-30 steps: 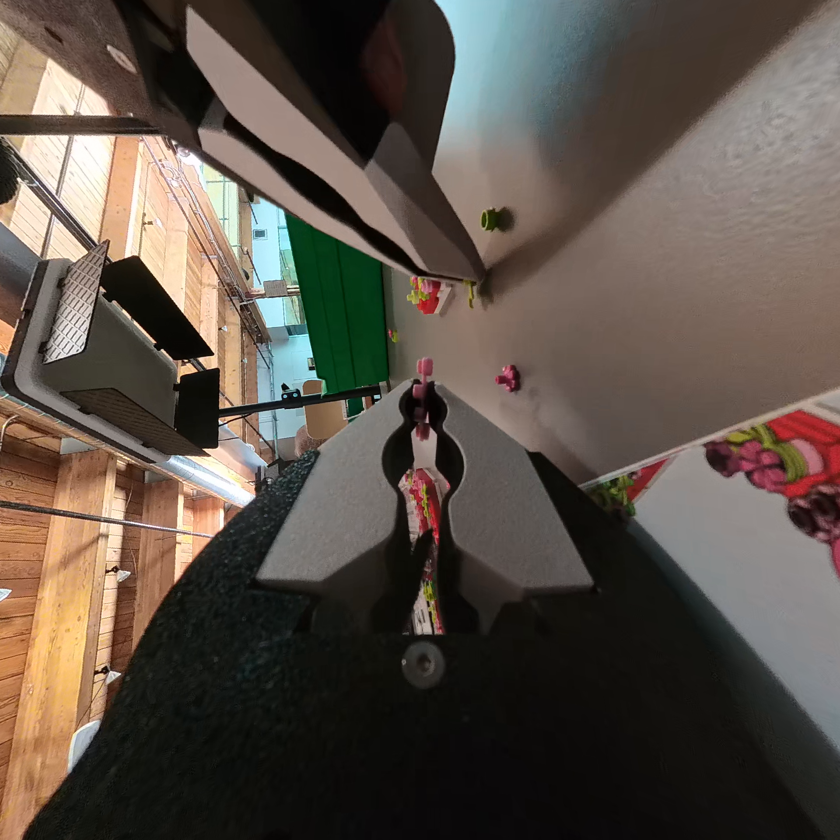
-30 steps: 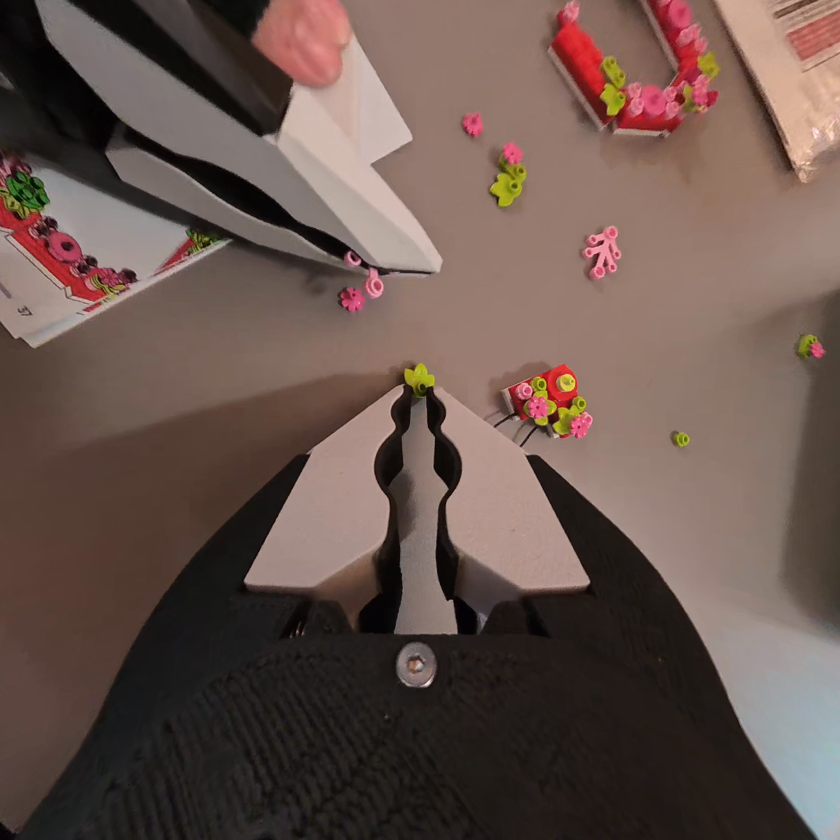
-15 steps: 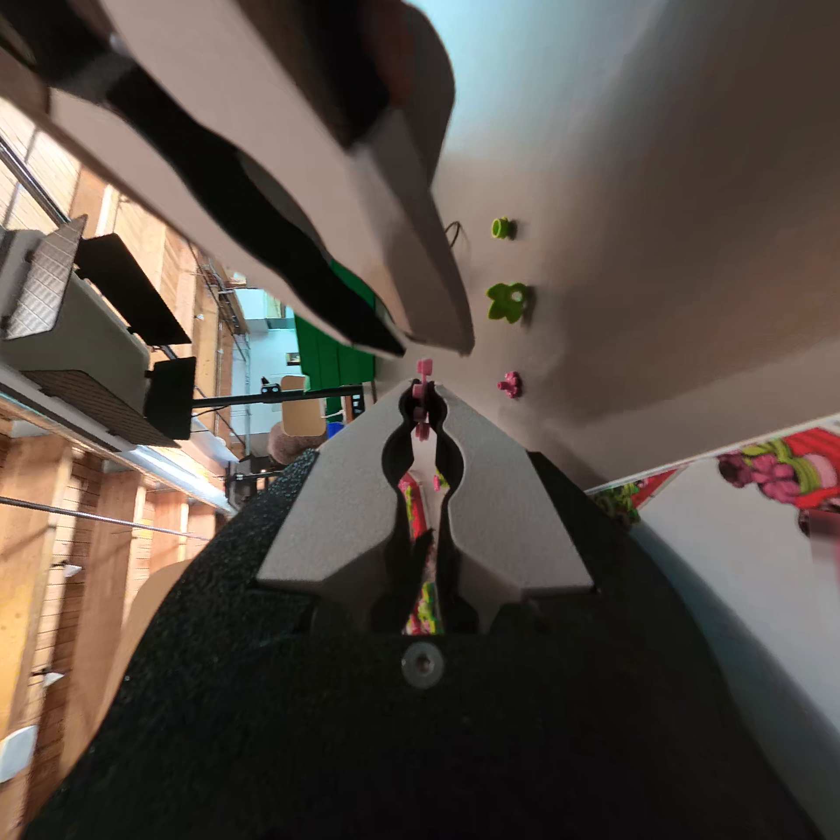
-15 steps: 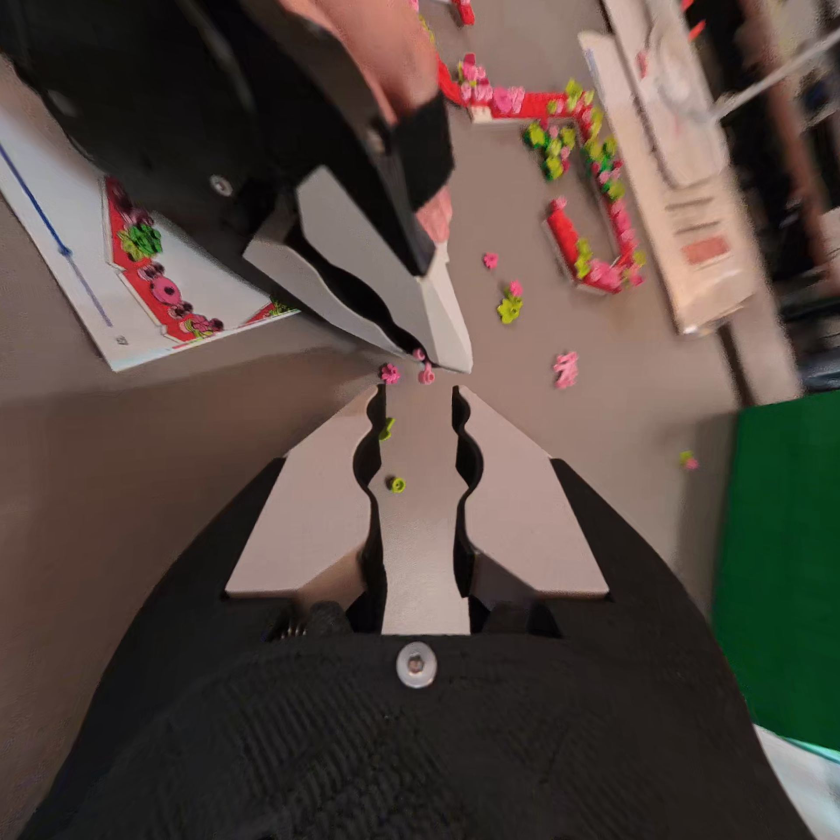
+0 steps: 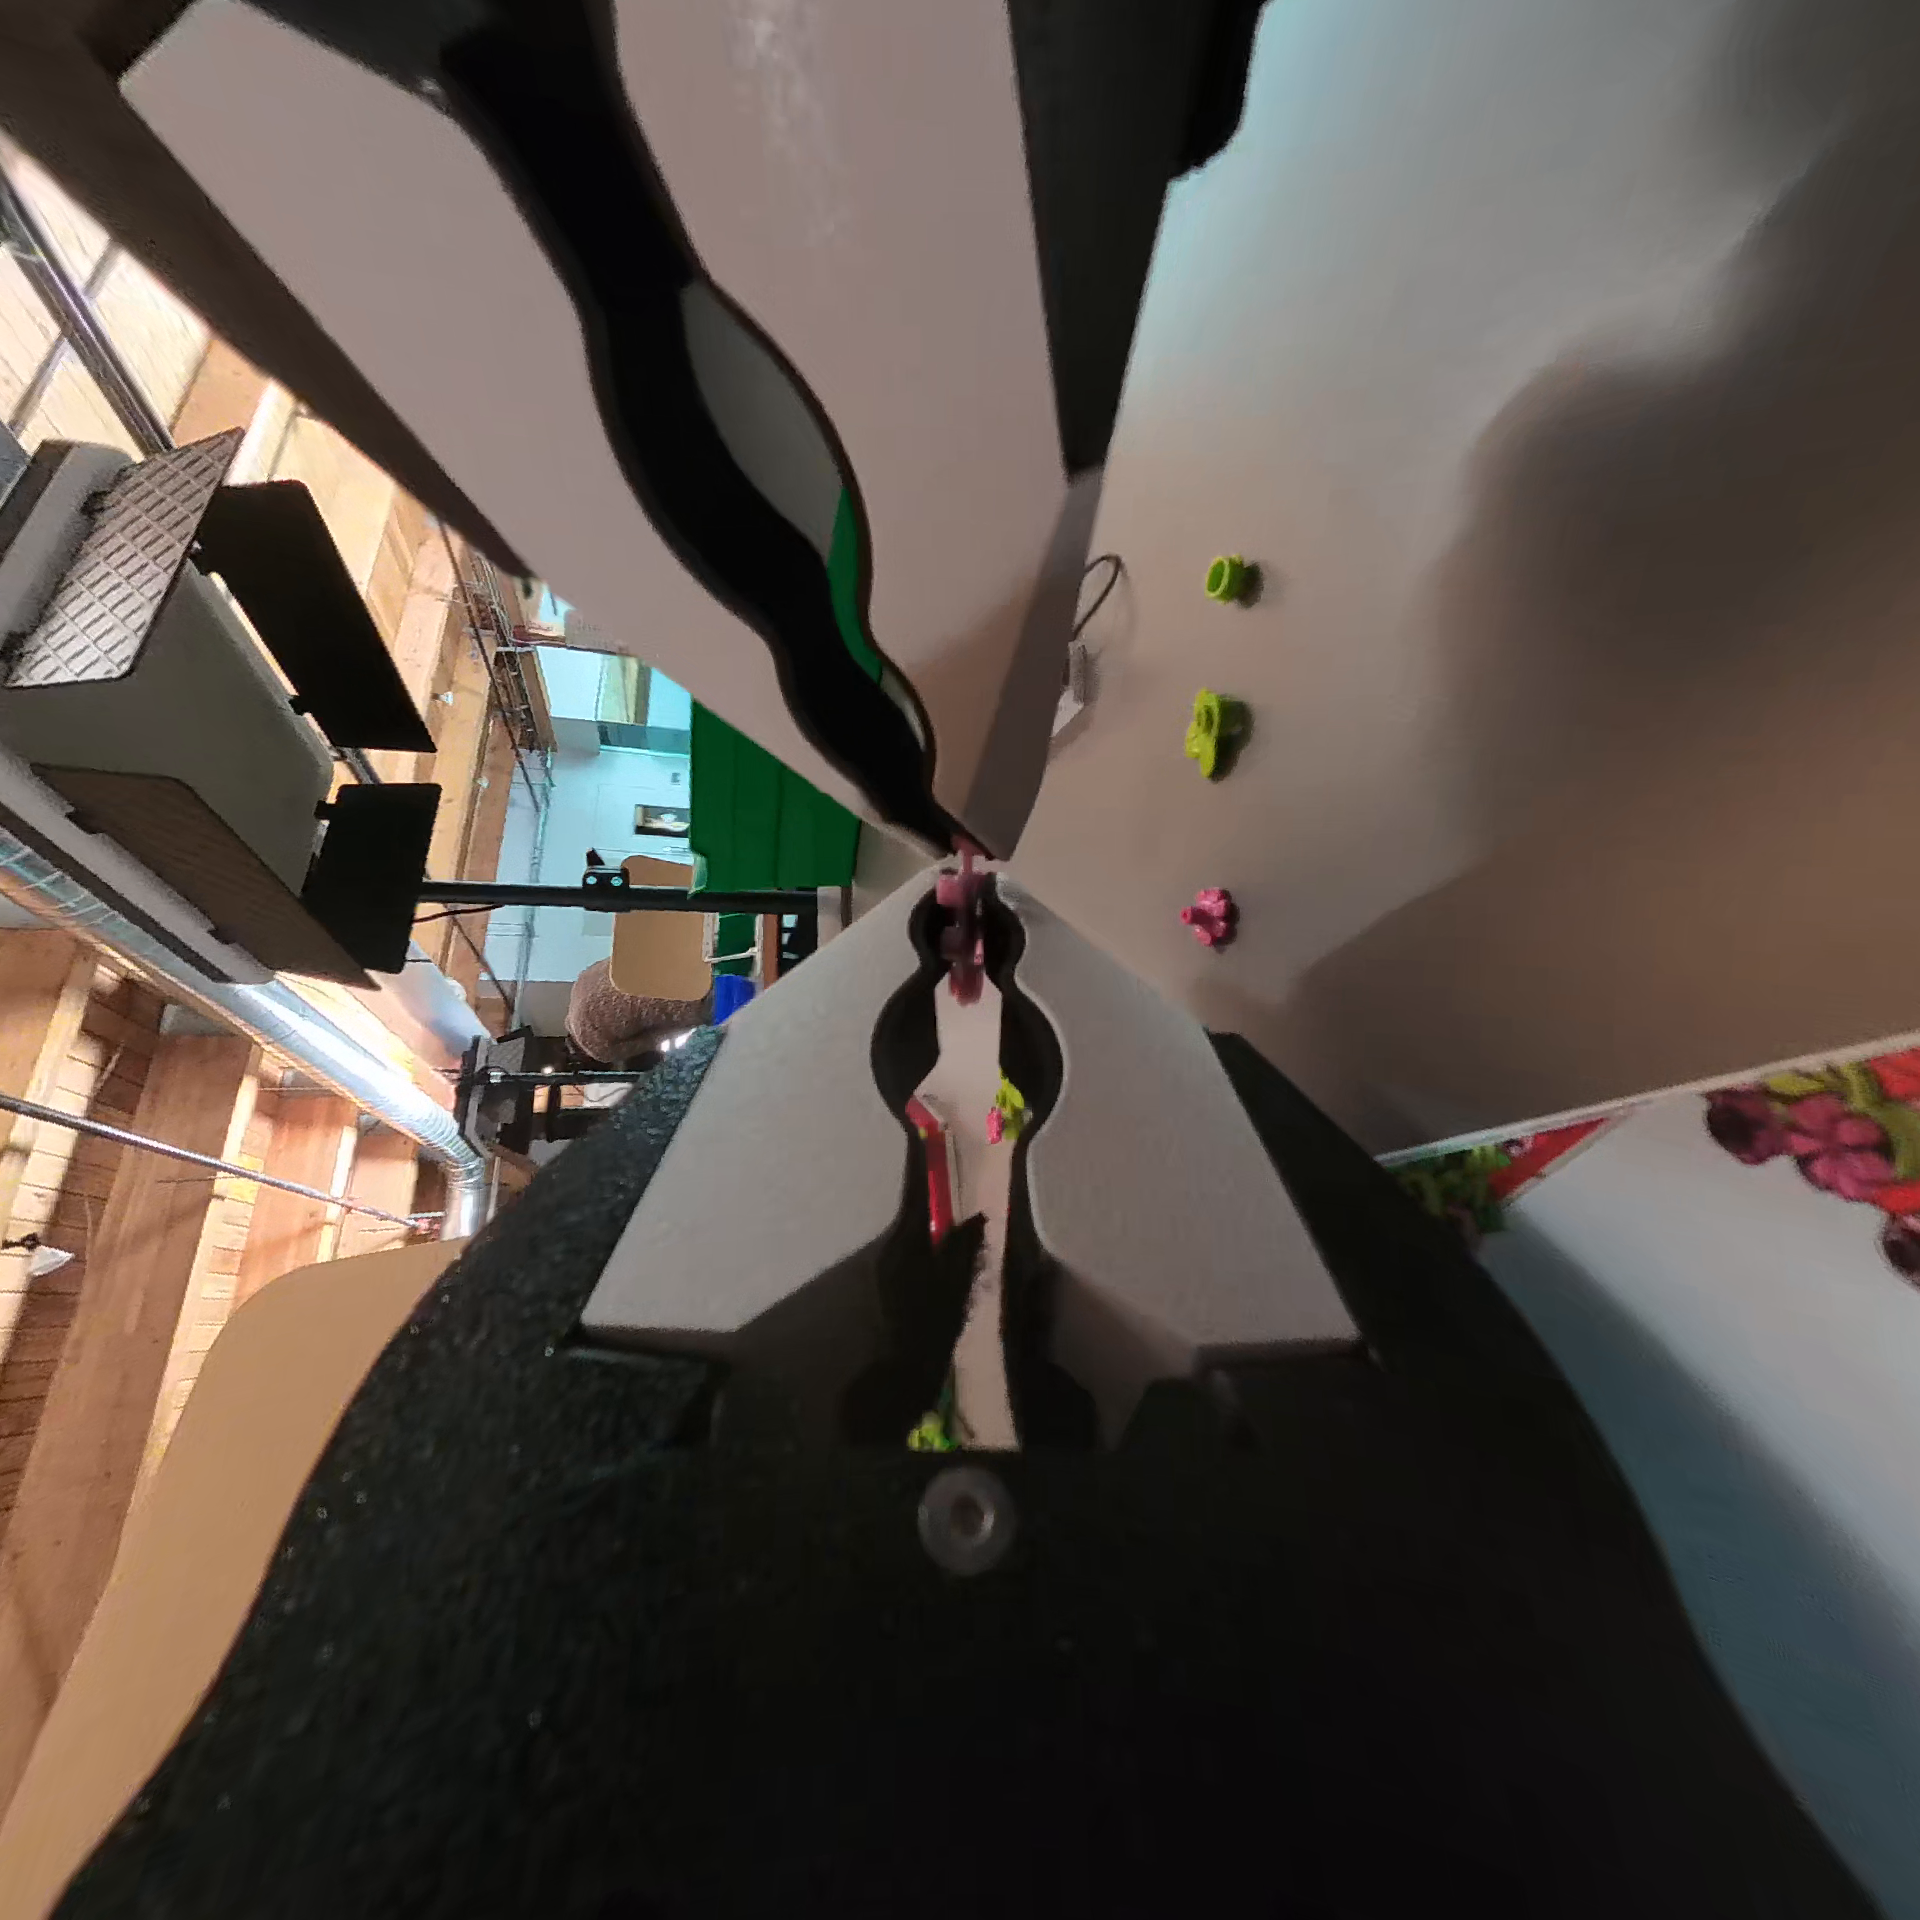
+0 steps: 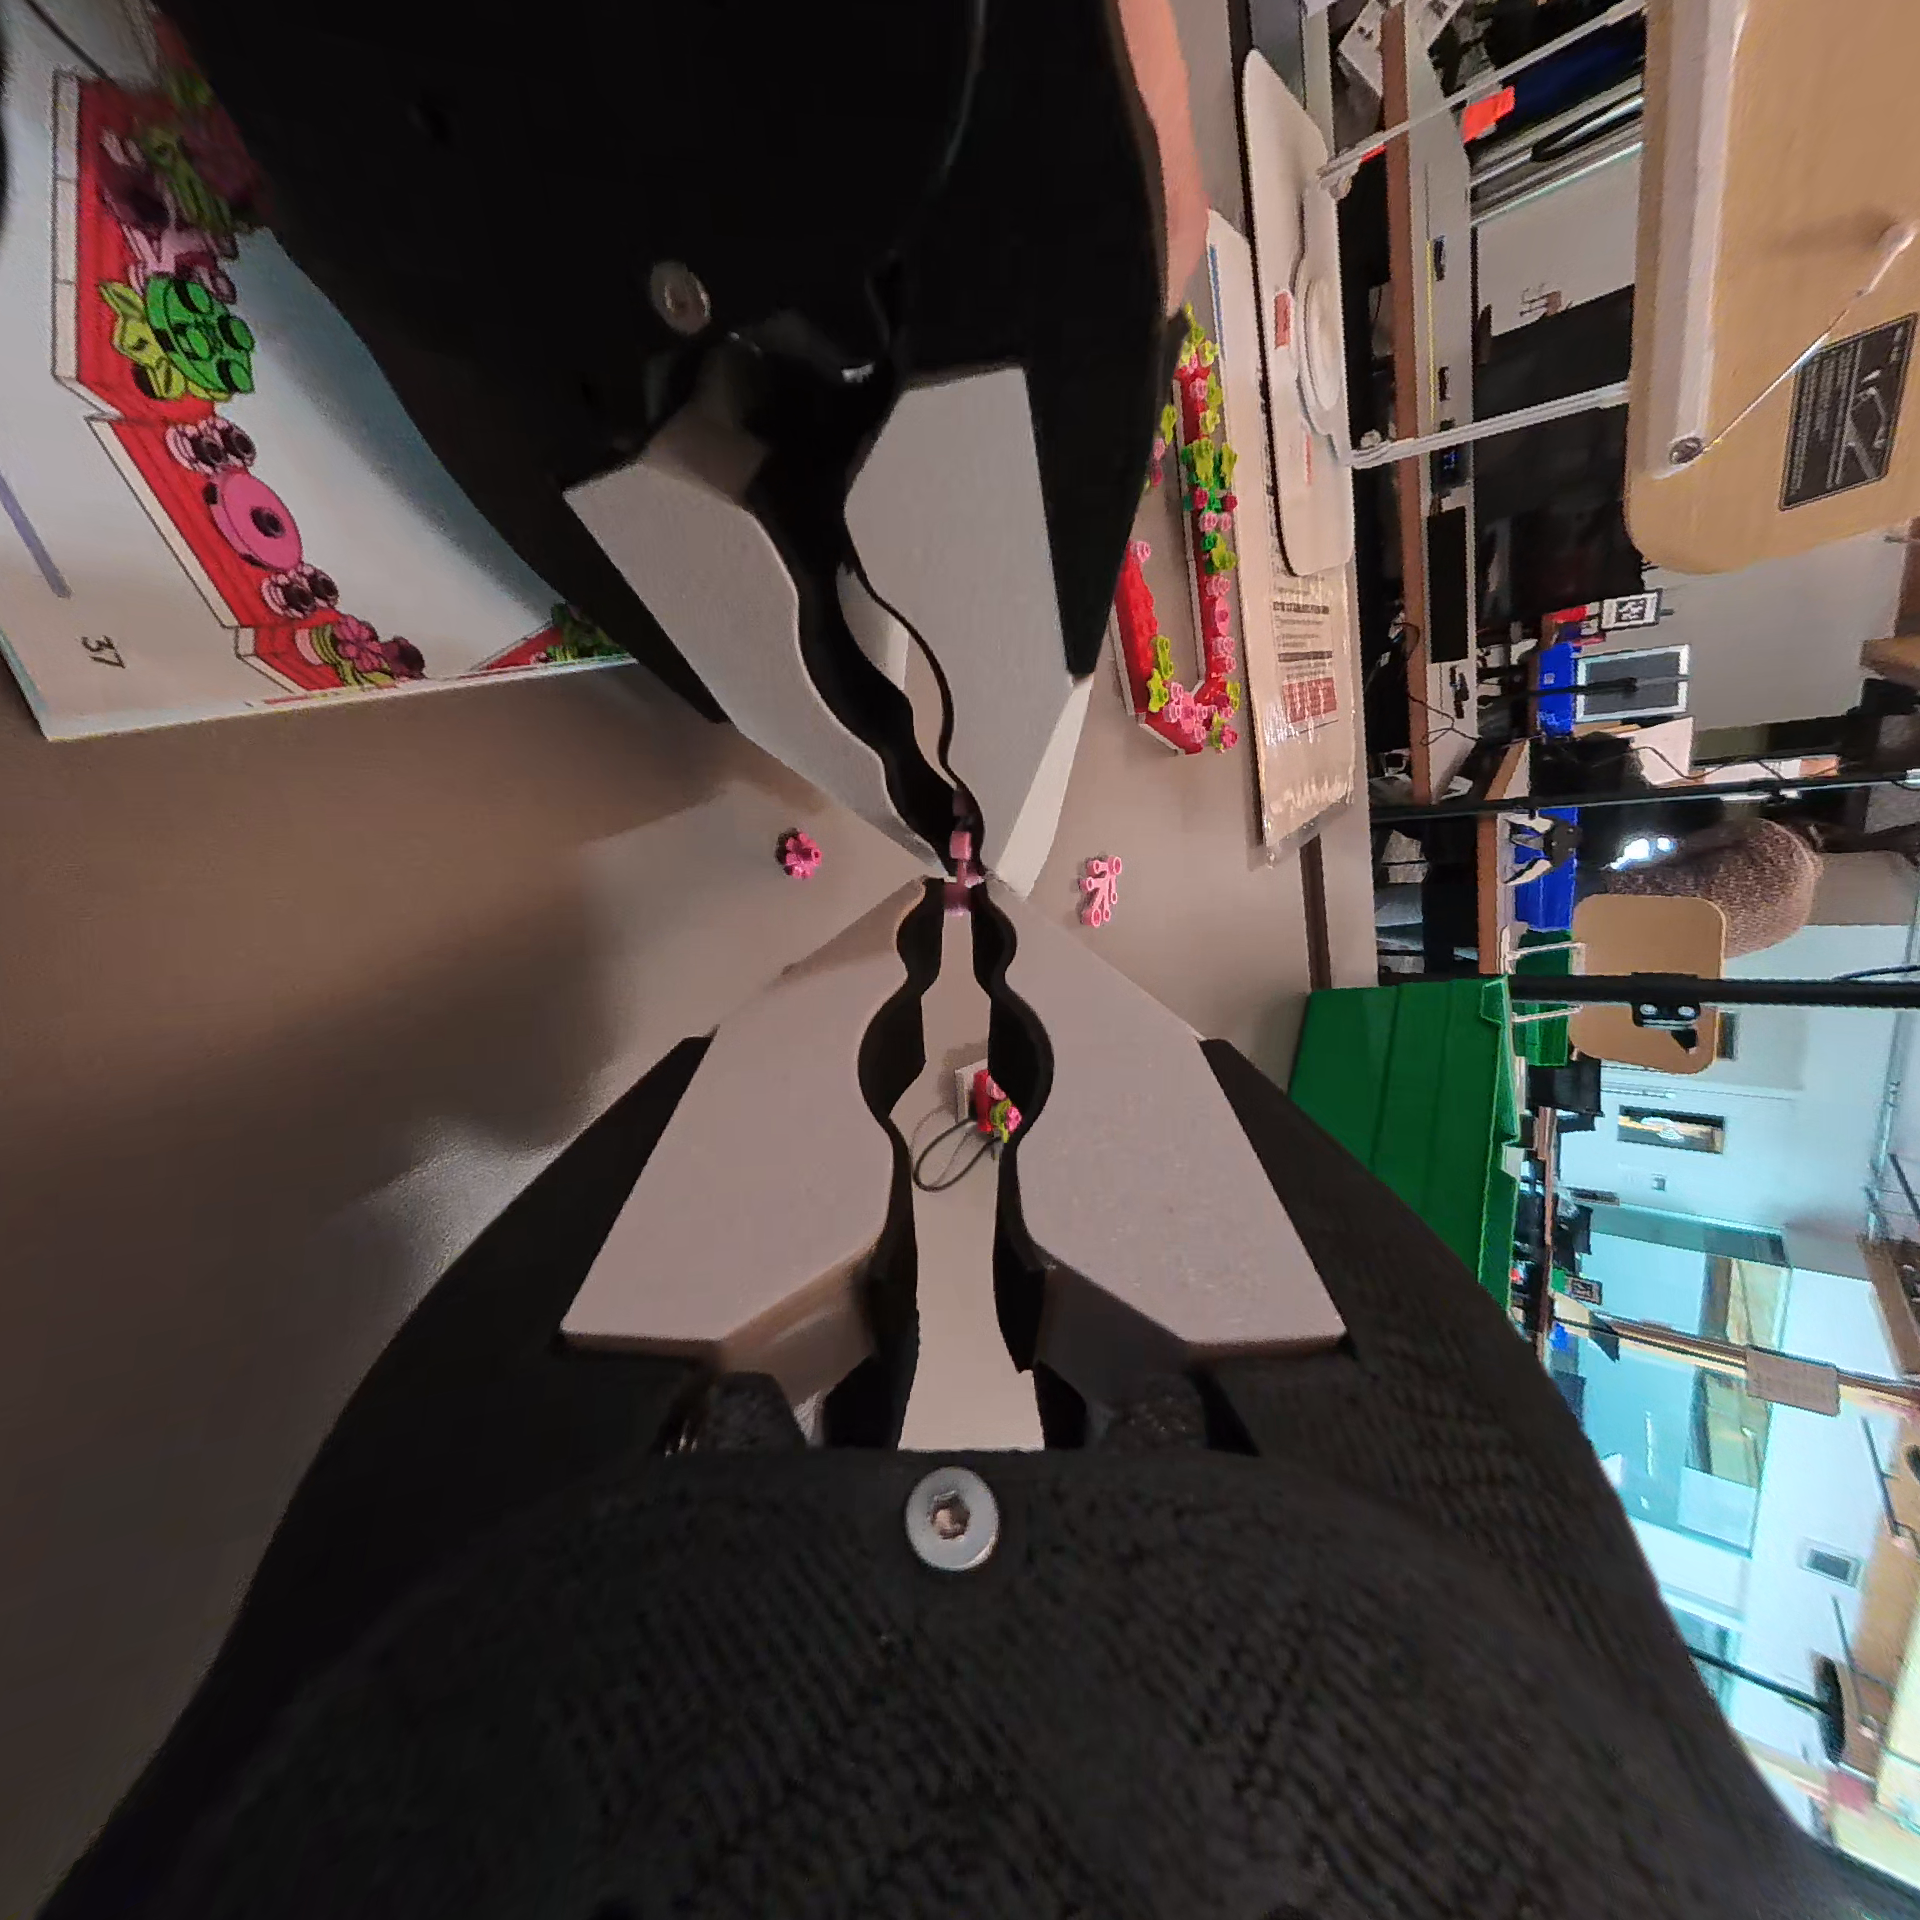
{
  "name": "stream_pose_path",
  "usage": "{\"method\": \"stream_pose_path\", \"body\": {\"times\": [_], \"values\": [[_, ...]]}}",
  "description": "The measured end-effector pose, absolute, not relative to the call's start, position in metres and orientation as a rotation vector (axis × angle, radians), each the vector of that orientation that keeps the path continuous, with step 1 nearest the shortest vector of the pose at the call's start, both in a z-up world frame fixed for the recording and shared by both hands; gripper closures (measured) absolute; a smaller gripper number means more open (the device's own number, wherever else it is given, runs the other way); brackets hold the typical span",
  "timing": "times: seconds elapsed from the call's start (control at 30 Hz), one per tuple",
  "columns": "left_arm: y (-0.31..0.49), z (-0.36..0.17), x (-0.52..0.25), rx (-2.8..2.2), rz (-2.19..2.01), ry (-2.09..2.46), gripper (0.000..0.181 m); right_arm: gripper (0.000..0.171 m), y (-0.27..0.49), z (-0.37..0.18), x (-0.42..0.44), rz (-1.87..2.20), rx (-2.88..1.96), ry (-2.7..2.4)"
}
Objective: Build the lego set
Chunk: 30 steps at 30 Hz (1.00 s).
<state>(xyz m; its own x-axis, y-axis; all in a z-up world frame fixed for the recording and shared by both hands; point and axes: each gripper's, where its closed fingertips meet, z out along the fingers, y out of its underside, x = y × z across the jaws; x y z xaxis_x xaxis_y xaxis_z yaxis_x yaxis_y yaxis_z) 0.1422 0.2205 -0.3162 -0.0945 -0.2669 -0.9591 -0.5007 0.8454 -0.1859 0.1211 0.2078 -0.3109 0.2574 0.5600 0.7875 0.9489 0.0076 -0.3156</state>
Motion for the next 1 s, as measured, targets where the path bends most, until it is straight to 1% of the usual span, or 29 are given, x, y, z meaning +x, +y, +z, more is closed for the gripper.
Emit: {"method": "stream_pose_path", "body": {"times": [0.03,0.37,0.4,0.43,0.47,0.53,0.6,0.83,1.0], "values": [[0.222,-0.317,0.142,-0.595,0.240,1.689,0.180,0.168,0.208,-0.312,0.122,-0.576,-1.665,-1.418],[0.224,-0.321,0.141,-0.597,0.265,1.722,0.180,0.168,0.206,-0.315,0.122,-0.533,-1.677,-1.407],[0.224,-0.321,0.141,-0.594,0.272,1.724,0.180,0.163,0.205,-0.317,0.122,-0.468,-1.705,-1.390],[0.226,-0.321,0.140,-0.593,0.288,1.725,0.180,0.154,0.202,-0.319,0.123,-0.366,-1.757,-1.362],[0.227,-0.321,0.140,-0.581,0.303,1.725,0.180,0.150,0.199,-0.323,0.125,-0.240,-1.825,-1.335],[0.227,-0.321,0.139,-0.556,0.319,1.724,0.180,0.150,0.189,-0.333,0.130,0.034,-1.972,-1.277],[0.225,-0.319,0.139,-0.534,0.322,1.720,0.180,0.149,0.184,-0.338,0.135,0.212,-2.032,-1.226],[0.221,-0.322,0.140,-0.483,0.352,1.737,0.180,0.156,0.185,-0.342,0.139,0.463,-2.091,-1.161],[0.223,-0.324,0.140,-0.489,0.357,1.743,0.180,0.160,0.182,-0.347,0.140,0.445,-2.135,-1.151]]}}
